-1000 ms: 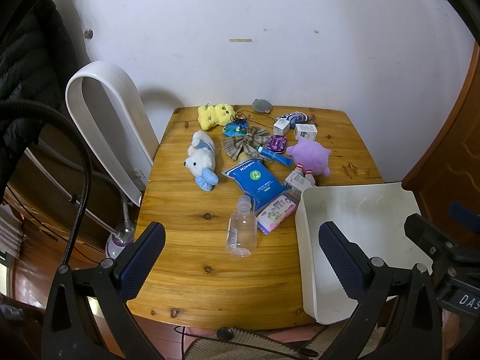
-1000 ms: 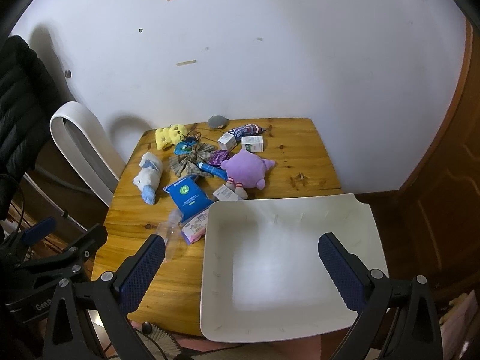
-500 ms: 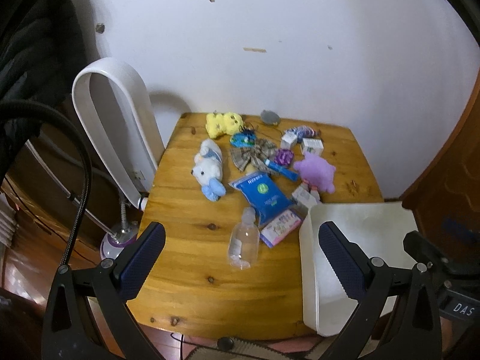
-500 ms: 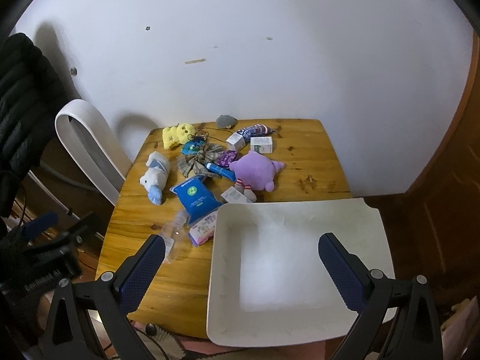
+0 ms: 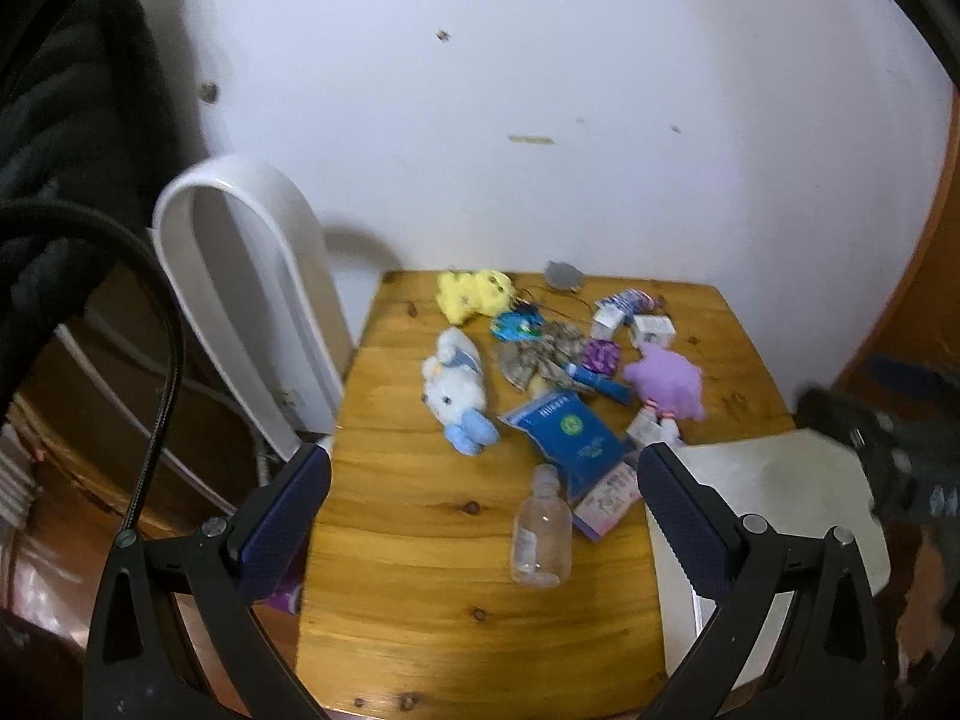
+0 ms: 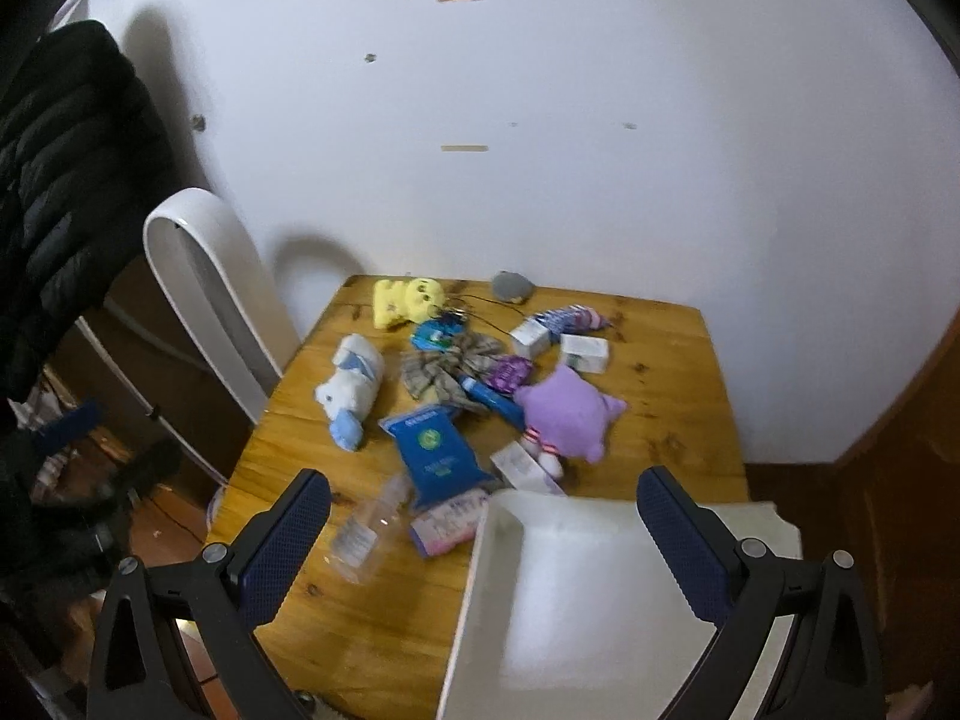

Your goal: Organize objects

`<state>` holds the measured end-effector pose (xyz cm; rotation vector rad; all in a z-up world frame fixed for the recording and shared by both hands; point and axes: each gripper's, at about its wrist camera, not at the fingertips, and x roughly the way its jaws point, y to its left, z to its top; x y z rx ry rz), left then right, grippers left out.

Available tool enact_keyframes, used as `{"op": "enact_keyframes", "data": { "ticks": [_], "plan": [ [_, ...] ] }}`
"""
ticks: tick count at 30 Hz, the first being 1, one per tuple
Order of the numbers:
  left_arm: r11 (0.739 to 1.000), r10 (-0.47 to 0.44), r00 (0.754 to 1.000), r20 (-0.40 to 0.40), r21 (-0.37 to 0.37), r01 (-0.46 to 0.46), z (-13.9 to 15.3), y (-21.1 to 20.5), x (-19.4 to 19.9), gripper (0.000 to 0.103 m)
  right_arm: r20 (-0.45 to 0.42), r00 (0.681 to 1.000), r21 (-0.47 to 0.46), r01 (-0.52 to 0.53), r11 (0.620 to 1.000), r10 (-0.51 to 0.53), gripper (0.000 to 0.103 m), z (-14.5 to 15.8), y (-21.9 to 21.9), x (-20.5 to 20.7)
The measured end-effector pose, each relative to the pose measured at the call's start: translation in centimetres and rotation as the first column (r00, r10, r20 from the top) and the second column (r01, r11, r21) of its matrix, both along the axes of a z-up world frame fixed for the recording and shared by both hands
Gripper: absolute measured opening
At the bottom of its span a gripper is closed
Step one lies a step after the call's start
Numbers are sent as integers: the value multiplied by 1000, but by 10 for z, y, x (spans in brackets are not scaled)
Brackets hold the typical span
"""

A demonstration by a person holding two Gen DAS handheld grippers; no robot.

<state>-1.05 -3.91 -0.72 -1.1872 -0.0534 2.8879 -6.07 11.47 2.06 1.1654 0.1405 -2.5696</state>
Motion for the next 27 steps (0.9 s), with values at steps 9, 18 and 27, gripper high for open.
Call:
{"op": "enact_keyframes", "data": {
  "ticks": [9, 18, 27],
  "plan": [
    [996, -93, 987, 135, 30, 90, -51, -1, -29, 97, 95, 994, 37, -63, 997, 59, 102, -38, -33, -70],
    [982, -131, 965, 229, 161, 95, -119, 1, -62, 97, 283, 953, 82, -142, 987, 113, 102, -122, -65, -137],
    [967, -116, 952, 283, 252, 43, -163, -4, -84, 97, 426, 893, 120, -216, 969, 146, 102, -189, -100, -171]
  ]
}}
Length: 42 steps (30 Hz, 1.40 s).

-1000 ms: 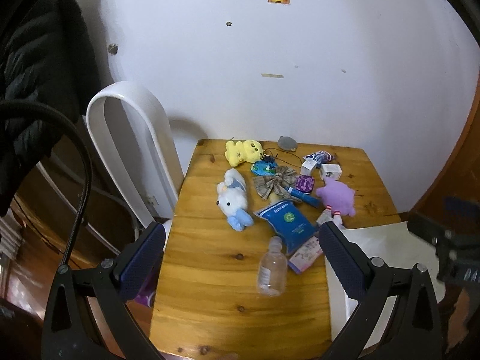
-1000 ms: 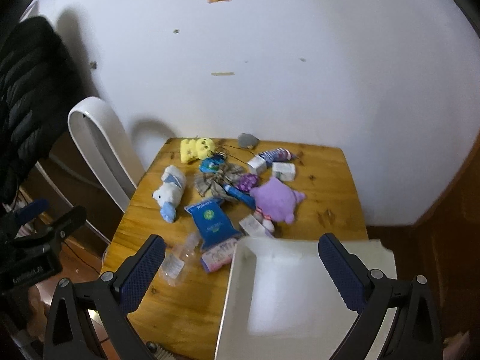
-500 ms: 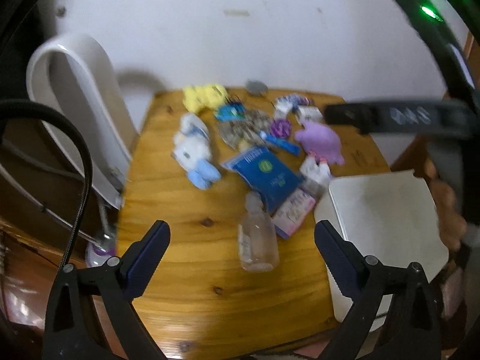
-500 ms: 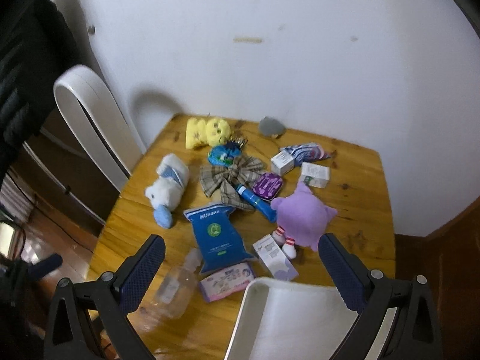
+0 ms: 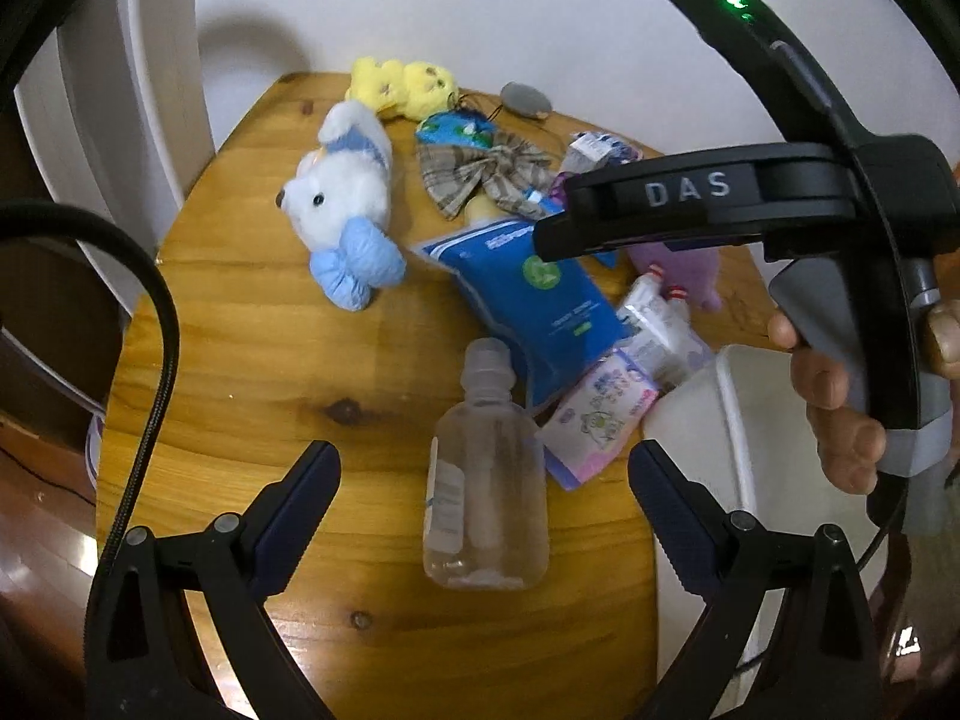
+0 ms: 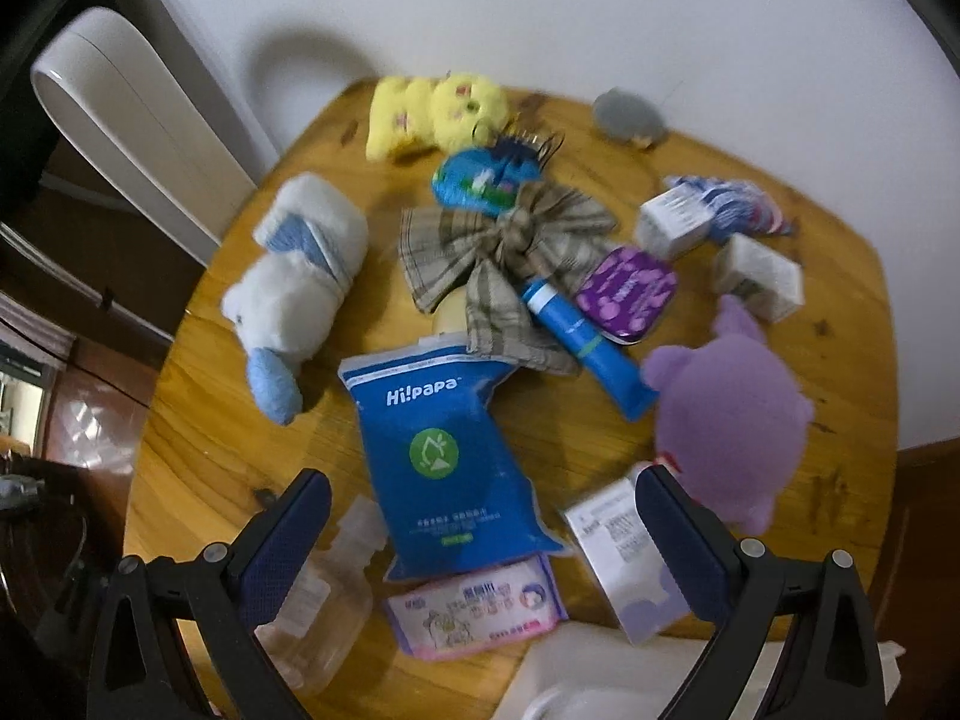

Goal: Organize objects
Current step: 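Grasp the clear bottle with the left tool while the right tool grasps the blue Hipapa pack, then carry the bottle and Hipapa pack to the white tray and release both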

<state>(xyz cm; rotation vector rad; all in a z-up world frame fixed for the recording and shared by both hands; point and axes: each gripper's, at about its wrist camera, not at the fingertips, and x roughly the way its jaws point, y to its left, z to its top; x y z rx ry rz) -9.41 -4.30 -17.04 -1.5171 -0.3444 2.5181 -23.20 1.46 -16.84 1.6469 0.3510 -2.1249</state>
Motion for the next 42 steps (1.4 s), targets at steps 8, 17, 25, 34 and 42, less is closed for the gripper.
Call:
{"op": "enact_keyframes", "data": {
  "ticks": [8, 17, 25, 34, 42],
  "plan": [
    [999, -7, 1000, 19, -32, 8, -21, 6, -8, 97, 69, 997, 77, -42, 996, 37, 102, -34, -19, -12],
    [997, -29, 998, 55, -72, 33, -41, 15, -22, 90, 141, 990, 76, -40, 996, 29, 101, -55, -19, -18],
    [995, -53, 991, 120, -77, 62, -57, 13, -29, 76, 191, 980, 52, -59, 997, 48, 90, -56, -22, -13],
    [989, -54, 990, 134, -131, 71, -64, 2, -35, 58, 211, 974, 49, -95, 994, 83, 59, -48, -27, 2],
    [986, -36, 995, 94, -157, 51, -48, -18, -37, 58, 137, 990, -6, -36, 999, 37, 56, -5, -12, 14]
  ]
}}
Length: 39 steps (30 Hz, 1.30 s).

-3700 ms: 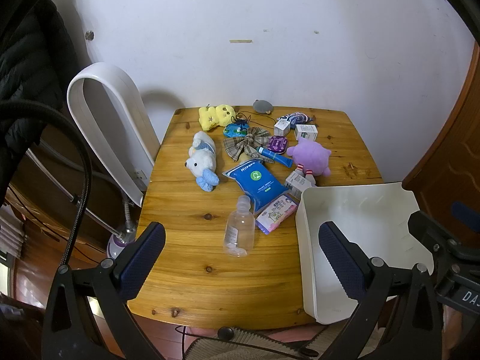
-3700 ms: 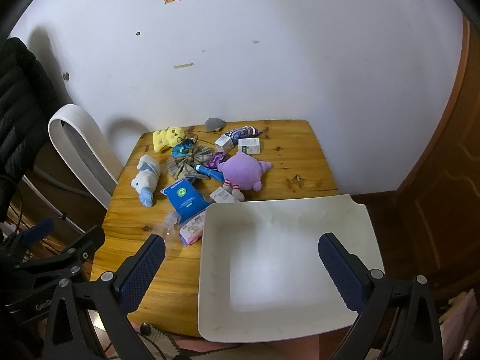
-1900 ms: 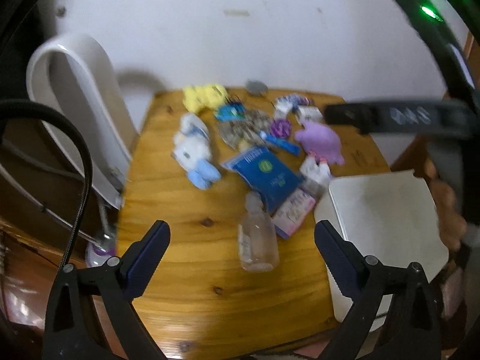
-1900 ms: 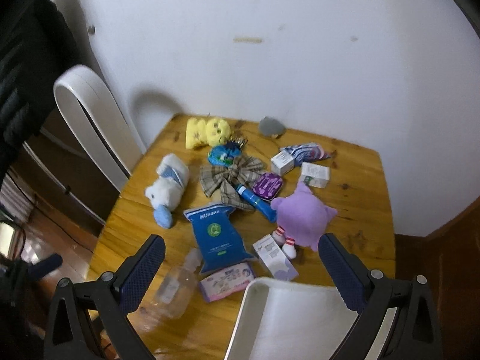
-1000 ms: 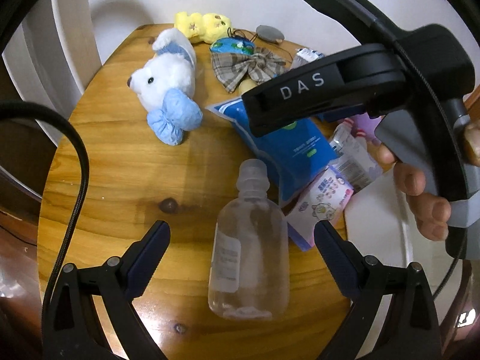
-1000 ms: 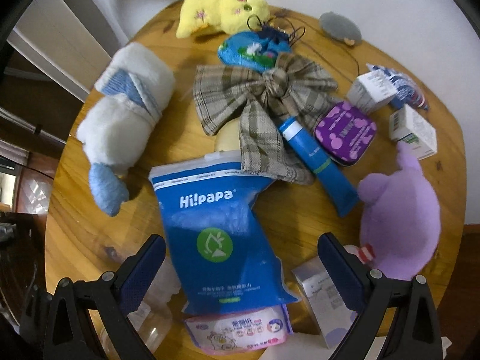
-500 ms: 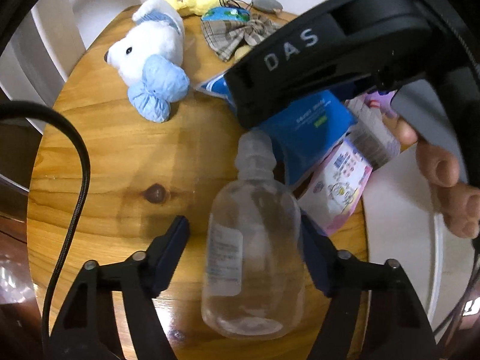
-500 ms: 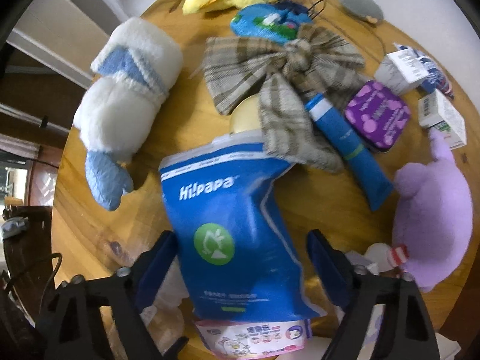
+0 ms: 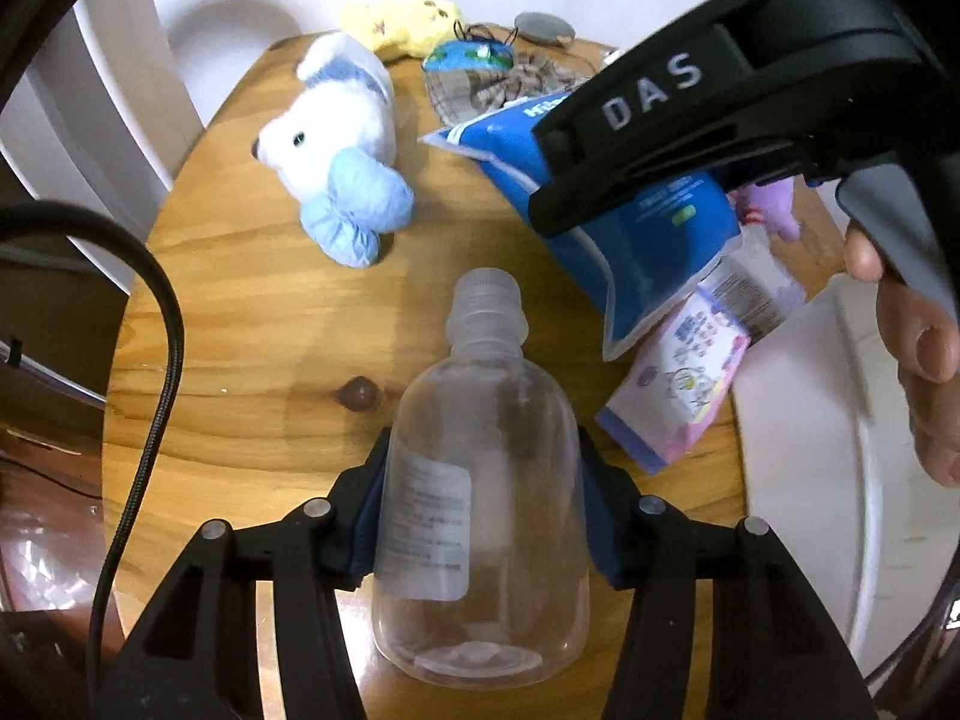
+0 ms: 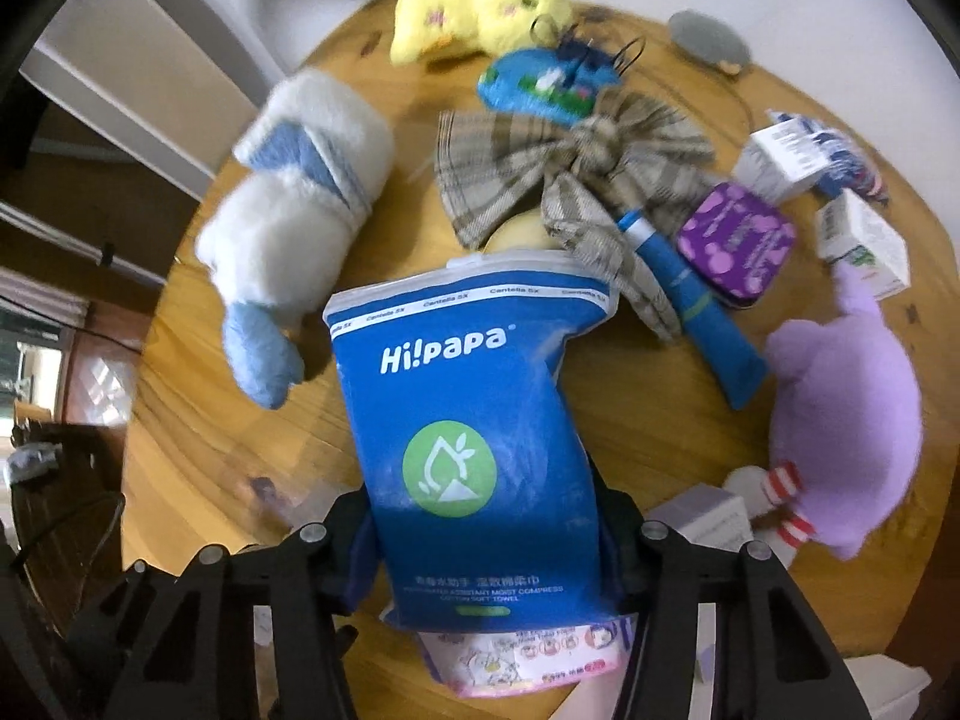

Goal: Organize objects
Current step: 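Carry the bottle and Hipapa pack to the white tray and release both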

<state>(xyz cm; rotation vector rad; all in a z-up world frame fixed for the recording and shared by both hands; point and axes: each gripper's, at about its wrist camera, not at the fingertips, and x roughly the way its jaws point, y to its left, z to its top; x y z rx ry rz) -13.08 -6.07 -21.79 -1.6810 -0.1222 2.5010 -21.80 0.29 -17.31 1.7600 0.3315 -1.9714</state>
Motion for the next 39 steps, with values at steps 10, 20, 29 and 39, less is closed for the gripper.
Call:
{"op": "enact_keyframes", "data": {
  "ticks": [10, 20, 29, 39],
  "plan": [
    [999, -42, 993, -111, -1, 42, 65, 9, 5, 58, -78, 989, -216, 106, 971, -125, 56, 66, 47, 21],
    [994, -113, 959, -262, -22, 111, 165, 75, 55, 58, -191, 933, -456, 190, 869, -304, 56, 157, 129, 69],
    [980, -189, 932, -308, 7, 201, 208, 142, 57, 58, -326, 841, -467, 254, 847, -432, 56, 202, 227, 137],
    [964, -248, 929, -273, 30, 266, 208, 209, 40, 58, -393, 778, -300, 395, 869, -489, 57, 155, 278, 178]
  ]
}}
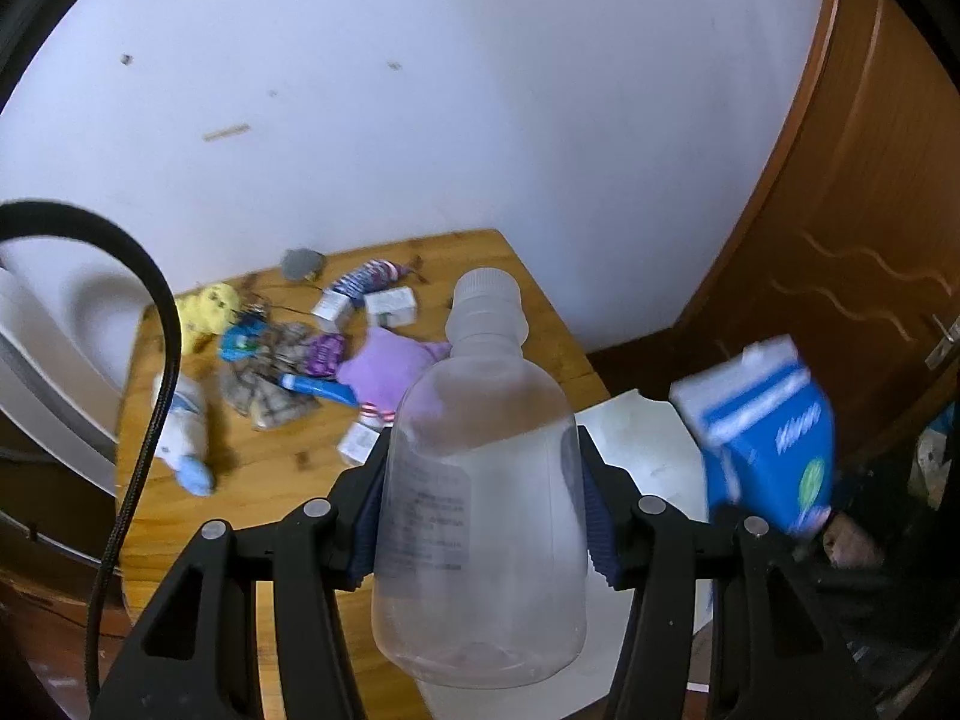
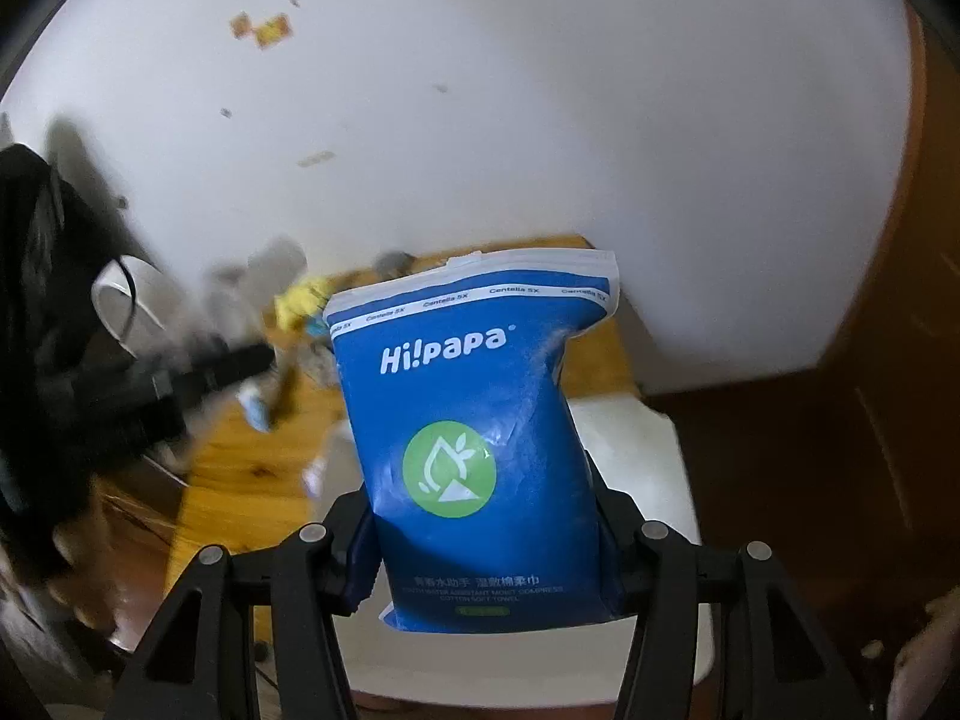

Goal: Organize objects
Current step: 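Carry the bottle and Hipapa pack to the white tray and release both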

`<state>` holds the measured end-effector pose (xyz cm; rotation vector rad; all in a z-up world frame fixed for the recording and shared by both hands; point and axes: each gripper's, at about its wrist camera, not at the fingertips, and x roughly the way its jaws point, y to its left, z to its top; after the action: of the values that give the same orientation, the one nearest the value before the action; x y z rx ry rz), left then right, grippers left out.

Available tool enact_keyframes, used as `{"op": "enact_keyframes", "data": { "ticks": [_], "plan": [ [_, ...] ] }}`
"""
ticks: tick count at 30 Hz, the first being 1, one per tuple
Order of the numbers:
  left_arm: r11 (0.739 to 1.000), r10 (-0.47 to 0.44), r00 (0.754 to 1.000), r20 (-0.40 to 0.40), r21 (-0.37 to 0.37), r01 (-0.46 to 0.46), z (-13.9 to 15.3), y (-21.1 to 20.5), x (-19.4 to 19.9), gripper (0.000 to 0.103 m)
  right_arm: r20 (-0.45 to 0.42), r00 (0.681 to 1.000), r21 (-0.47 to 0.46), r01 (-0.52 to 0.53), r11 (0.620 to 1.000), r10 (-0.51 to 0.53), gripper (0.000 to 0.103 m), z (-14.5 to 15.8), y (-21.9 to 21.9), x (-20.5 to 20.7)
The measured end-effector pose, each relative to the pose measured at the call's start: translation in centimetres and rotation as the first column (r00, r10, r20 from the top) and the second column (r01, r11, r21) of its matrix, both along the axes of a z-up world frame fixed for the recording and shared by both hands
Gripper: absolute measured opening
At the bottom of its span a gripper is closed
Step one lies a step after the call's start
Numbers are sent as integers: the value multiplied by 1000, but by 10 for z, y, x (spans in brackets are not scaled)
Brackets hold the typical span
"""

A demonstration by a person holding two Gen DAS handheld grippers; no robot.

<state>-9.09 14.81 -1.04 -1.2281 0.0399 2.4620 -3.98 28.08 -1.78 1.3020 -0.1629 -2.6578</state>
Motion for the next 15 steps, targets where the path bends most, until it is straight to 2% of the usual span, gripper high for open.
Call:
{"op": "enact_keyframes", "data": {
  "ticks": [9, 15],
  "plan": [
    [997, -45, 992, 115, -59, 52, -53, 48, -18, 58, 167, 980, 6, 109, 994, -109, 57, -79, 29, -6],
    [988, -79, 981, 179, -118, 101, -86, 70, -21, 58, 226, 964, 40, 138, 990, -143, 58, -111, 37, -13]
  ]
}}
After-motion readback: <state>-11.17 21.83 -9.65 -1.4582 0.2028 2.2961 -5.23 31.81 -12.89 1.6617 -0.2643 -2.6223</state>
